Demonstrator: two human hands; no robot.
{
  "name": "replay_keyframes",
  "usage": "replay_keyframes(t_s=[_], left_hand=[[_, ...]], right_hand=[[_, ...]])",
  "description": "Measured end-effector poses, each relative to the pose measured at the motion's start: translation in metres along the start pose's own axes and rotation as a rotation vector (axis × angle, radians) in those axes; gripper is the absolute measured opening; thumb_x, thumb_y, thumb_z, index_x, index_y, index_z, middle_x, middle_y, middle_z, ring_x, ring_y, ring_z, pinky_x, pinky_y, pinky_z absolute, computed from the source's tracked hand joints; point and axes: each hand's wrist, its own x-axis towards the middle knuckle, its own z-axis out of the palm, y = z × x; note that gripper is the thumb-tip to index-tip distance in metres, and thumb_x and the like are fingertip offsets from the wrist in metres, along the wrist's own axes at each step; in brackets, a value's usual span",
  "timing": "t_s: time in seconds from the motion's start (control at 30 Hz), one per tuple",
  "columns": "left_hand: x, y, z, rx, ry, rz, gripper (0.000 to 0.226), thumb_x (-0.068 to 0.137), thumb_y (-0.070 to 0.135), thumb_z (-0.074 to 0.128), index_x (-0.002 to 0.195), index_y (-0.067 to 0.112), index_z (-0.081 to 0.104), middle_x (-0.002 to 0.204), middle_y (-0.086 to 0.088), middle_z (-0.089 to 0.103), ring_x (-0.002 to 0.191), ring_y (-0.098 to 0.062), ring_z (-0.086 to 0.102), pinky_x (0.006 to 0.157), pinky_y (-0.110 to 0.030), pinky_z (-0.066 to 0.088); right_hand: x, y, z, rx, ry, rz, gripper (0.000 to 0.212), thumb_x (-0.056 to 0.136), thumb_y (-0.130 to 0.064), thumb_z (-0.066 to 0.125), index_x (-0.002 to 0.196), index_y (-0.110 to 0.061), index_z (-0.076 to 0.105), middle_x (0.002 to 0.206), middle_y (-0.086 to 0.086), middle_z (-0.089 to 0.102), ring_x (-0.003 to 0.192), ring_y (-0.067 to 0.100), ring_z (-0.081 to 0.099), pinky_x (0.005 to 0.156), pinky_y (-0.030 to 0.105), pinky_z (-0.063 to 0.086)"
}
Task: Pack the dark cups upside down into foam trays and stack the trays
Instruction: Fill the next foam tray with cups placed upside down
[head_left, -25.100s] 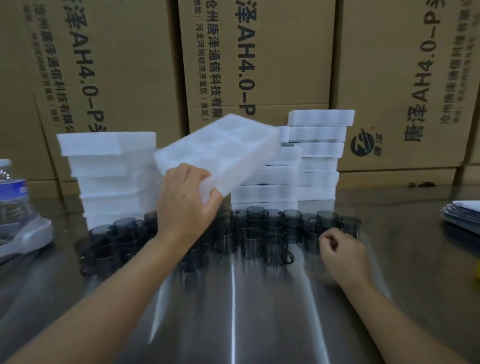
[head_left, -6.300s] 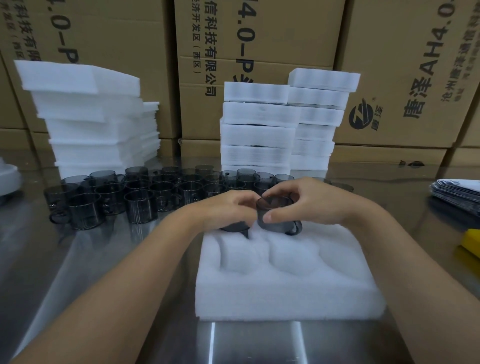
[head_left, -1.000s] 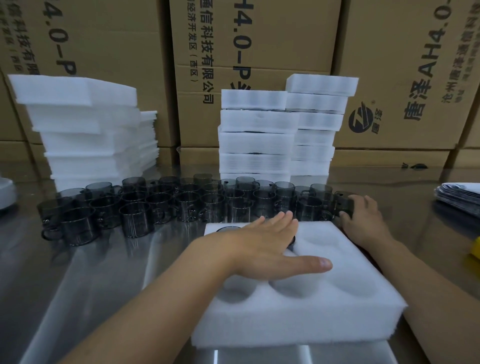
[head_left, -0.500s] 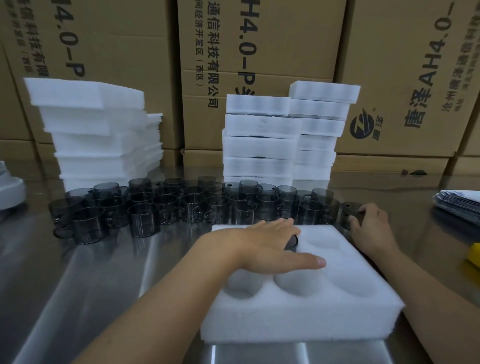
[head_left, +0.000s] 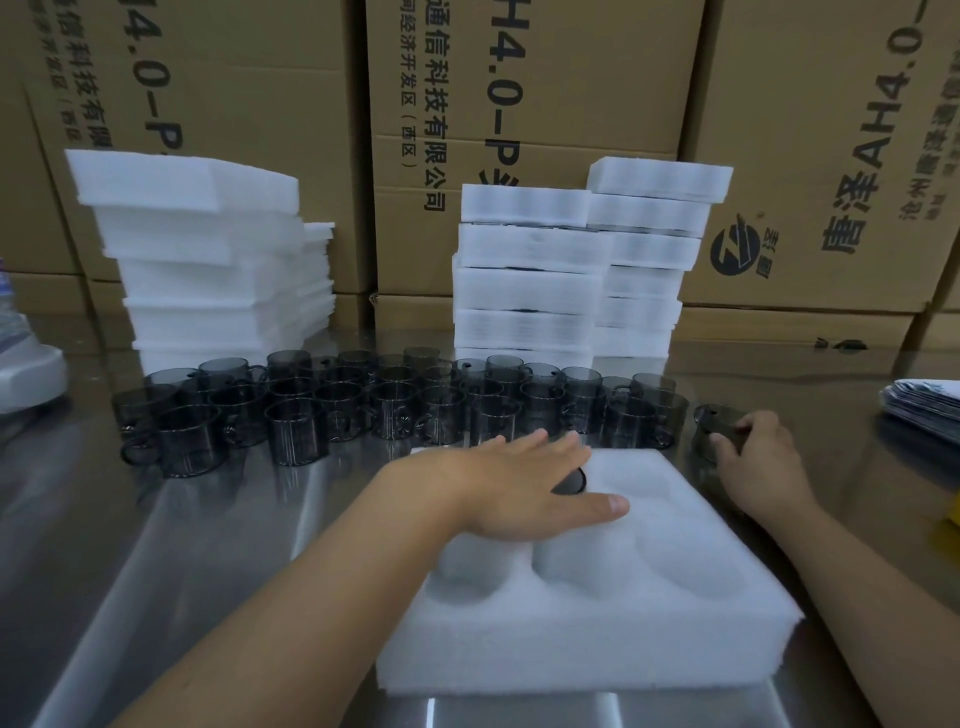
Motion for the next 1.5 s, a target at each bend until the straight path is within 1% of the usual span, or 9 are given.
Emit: replay_keyframes(t_s=[0.17, 0.33, 0.43, 0.53, 0.63, 0.77, 0.87, 1.17, 1.5], left_hand=[[0.004, -0.002, 0.001, 0.031, -0.001, -0.022, 0.081, 0.086, 0.074, 0.011, 0.151, 0.031, -0.011, 0.156, 0.020, -0.018, 0.143, -0.002, -0.017, 0.120, -0.038, -0.007], [0.008, -0.003, 0.003, -0.032, 0.070, -0.009, 0.074, 0.090, 0.068, 0.013, 0.153, 0.030, 0.000, 0.158, 0.018, -0.008, 0.145, -0.003, -0.009, 0.119, -0.037, -0.006], [0.012, -0.006, 0.005, -0.288, 0.226, 0.033, 0.061, 0.095, 0.060, 0.022, 0.150, 0.034, 0.024, 0.155, 0.021, 0.020, 0.144, 0.000, 0.013, 0.119, -0.030, 0.007], [0.017, -0.010, 0.002, -0.704, 0.434, 0.068, 0.038, 0.097, 0.053, 0.036, 0.129, 0.040, 0.050, 0.130, 0.019, 0.055, 0.120, 0.004, 0.049, 0.095, -0.016, 0.035], [0.020, -0.016, -0.005, -1.036, 0.536, 0.043, 0.024, 0.098, 0.048, 0.040, 0.105, 0.035, 0.059, 0.109, 0.003, 0.071, 0.103, -0.007, 0.065, 0.094, -0.025, 0.045], [0.021, -0.024, -0.009, -1.333, 0.542, 0.017, 0.037, 0.098, 0.047, 0.039, 0.105, 0.023, 0.065, 0.087, -0.009, 0.075, 0.087, -0.018, 0.072, 0.080, -0.027, 0.054], [0.021, -0.025, -0.008, -1.373, 0.528, 0.018, 0.040, 0.097, 0.048, 0.043, 0.110, 0.017, 0.064, 0.090, -0.011, 0.075, 0.085, -0.021, 0.073, 0.069, -0.023, 0.056], [0.022, -0.025, -0.007, -1.322, 0.534, 0.025, 0.038, 0.097, 0.043, 0.045, 0.113, 0.015, 0.065, 0.091, -0.010, 0.075, 0.085, -0.018, 0.072, 0.073, -0.023, 0.055], [0.023, -0.027, -0.008, -1.352, 0.556, 0.017, 0.040, 0.098, 0.048, 0.041, 0.112, 0.020, 0.066, 0.097, -0.014, 0.074, 0.089, -0.023, 0.072, 0.085, -0.031, 0.056]], right_hand=[[-0.003, -0.015, -0.008, 0.146, 0.143, -0.013, 0.032, 0.096, -0.023, 0.055, 0.120, -0.005, 0.045, 0.125, 0.019, 0.047, 0.096, 0.022, 0.044, 0.084, 0.037, 0.039], [-0.020, -0.055, -0.018, 0.303, 0.158, -0.143, 0.019, 0.095, -0.031, 0.056, 0.107, -0.023, 0.044, 0.115, 0.004, 0.052, 0.097, 0.019, 0.050, 0.082, 0.036, 0.041], [-0.038, -0.082, -0.025, 0.442, 0.073, -0.197, 0.019, 0.092, -0.036, 0.059, 0.103, -0.027, 0.047, 0.101, -0.006, 0.059, 0.090, 0.014, 0.056, 0.074, 0.032, 0.042], [-0.053, -0.105, -0.027, 0.715, -0.098, -0.166, 0.013, 0.090, -0.028, 0.064, 0.093, -0.024, 0.052, 0.099, -0.002, 0.061, 0.088, 0.015, 0.063, 0.077, 0.033, 0.051], [-0.068, -0.119, -0.024, 0.885, -0.327, -0.151, 0.013, 0.090, -0.021, 0.065, 0.086, -0.020, 0.053, 0.096, 0.005, 0.062, 0.082, 0.016, 0.066, 0.070, 0.031, 0.054], [-0.079, -0.121, -0.020, 0.823, -0.371, -0.289, 0.017, 0.086, -0.018, 0.069, 0.082, -0.024, 0.054, 0.093, 0.000, 0.062, 0.076, 0.010, 0.062, 0.072, 0.036, 0.056], [-0.080, -0.119, -0.021, 0.775, -0.367, -0.354, 0.025, 0.077, -0.025, 0.076, 0.078, -0.036, 0.055, 0.092, -0.006, 0.064, 0.077, 0.017, 0.061, 0.079, 0.047, 0.052], [-0.078, -0.117, -0.019, 0.757, -0.406, -0.310, 0.051, 0.080, -0.024, 0.074, 0.123, -0.032, 0.049, 0.109, -0.014, 0.059, 0.094, 0.007, 0.065, 0.079, 0.031, 0.054], [-0.075, -0.115, -0.017, 0.767, -0.471, -0.353, 0.055, 0.072, -0.011, 0.081, 0.107, -0.038, 0.049, 0.109, -0.007, 0.061, 0.092, 0.002, 0.065, 0.082, 0.030, 0.050]])
